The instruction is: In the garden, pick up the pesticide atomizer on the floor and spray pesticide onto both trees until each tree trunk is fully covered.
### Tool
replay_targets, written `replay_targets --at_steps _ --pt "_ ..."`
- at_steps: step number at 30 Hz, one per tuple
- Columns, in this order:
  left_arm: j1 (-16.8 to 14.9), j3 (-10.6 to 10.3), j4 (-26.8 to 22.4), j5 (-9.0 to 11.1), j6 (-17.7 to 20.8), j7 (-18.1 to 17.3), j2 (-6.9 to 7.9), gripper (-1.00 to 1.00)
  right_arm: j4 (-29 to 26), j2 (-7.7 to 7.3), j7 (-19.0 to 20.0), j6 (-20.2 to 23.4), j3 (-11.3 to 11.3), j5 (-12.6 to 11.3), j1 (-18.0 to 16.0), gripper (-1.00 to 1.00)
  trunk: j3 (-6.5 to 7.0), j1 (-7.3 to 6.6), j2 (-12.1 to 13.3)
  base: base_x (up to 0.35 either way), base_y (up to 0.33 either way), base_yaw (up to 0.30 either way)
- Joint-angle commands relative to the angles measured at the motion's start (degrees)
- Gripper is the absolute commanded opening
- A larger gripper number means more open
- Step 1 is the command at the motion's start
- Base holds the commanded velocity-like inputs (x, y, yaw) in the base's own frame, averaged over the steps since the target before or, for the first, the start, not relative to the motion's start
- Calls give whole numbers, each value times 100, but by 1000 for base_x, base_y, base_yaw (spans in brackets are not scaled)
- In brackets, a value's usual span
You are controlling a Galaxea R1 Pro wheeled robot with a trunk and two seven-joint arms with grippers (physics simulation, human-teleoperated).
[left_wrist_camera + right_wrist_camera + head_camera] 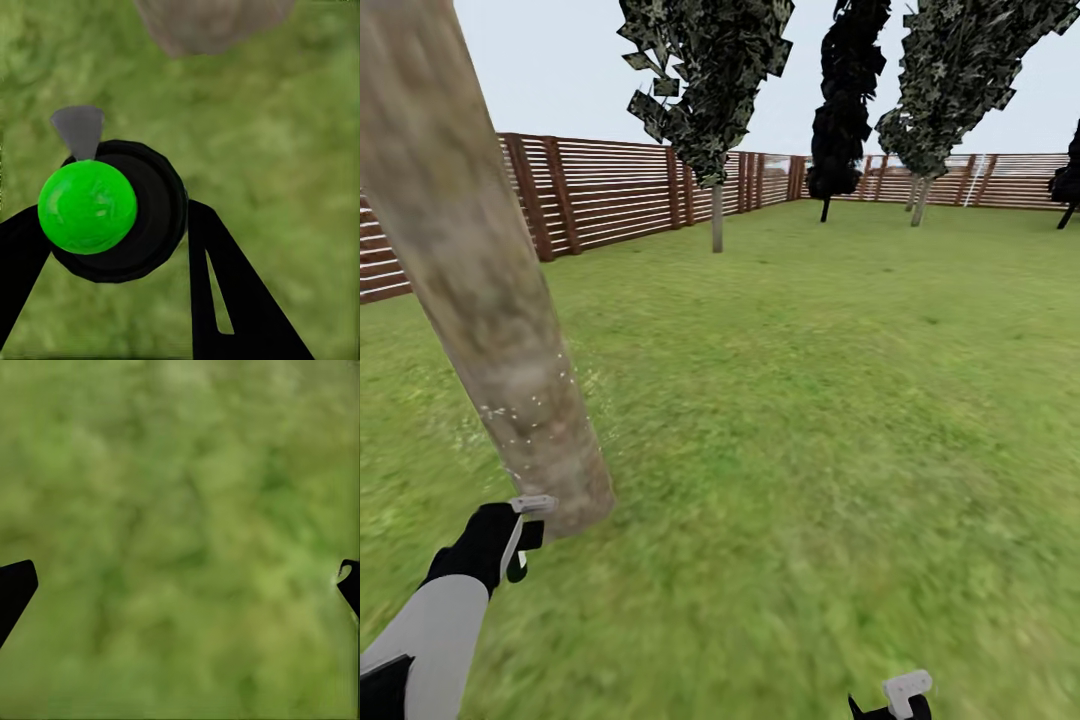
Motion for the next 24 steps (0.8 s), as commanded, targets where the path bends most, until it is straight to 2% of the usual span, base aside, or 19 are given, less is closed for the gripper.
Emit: replay_targets --at_steps 1,5,9,18,20,24 --pt "0 0 0 -1 -1 0 12 -100 0 0 0 -1 0 0 0 100 0 0 0 180 -229 275" --pt "0 -6 -8 -2 -22 -1 16 -100 0 0 0 0 -4 0 0 100 0 0 0 177 -230 103" --pt "0 -56 -24 -2 -17 -1 1 -100 0 0 0 1 -9 0 0 100 0 0 0 153 -240 4" --pt "0 -29 -42 -2 -7 24 30 -100 0 0 0 1 -2 0 0 100 0 0 0 142 -244 4" --pt "0 -25 -46 3 -7 220 24 -100 0 0 0 -1 -1 0 0 100 0 0 0 142 -244 175" --pt "0 -13 -59 7 -2 297 24 -100 0 3 0 -1 2 0 0 100 0 0 0 134 -247 266"
